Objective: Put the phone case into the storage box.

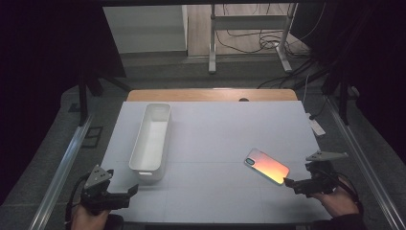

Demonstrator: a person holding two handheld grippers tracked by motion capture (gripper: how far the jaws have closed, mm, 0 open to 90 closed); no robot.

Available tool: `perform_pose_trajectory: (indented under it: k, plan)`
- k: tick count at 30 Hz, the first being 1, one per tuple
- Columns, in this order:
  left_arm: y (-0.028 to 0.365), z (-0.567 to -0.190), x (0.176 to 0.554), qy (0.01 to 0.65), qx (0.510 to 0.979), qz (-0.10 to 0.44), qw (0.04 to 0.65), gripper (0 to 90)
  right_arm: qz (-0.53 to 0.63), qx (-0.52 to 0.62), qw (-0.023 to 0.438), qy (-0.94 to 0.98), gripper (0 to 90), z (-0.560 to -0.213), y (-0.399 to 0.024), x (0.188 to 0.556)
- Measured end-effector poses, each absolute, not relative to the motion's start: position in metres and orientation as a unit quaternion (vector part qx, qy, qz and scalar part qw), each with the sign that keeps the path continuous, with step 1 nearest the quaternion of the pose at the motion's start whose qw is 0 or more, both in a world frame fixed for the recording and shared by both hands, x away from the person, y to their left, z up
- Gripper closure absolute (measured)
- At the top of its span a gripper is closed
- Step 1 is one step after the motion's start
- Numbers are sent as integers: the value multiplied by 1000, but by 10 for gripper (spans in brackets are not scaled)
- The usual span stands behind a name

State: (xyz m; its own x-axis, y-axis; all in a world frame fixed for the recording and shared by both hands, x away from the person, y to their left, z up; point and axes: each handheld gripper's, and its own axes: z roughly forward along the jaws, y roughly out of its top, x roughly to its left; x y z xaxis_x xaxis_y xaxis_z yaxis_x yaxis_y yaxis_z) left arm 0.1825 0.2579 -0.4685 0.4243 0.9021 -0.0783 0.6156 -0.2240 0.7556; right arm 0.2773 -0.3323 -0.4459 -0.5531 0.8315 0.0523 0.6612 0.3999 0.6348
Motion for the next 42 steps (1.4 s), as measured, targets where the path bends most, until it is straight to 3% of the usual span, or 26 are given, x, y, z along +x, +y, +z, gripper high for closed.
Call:
perform_pose_trajectory:
  k: [19,42]
  plan:
    - [257,-469,183,497,761,191,370,2,300,439,115,839,0,-450,-322,296]
    - [257,-469,183,498,761,189,370,2,276,400,119,866,0,-453,-299,324]
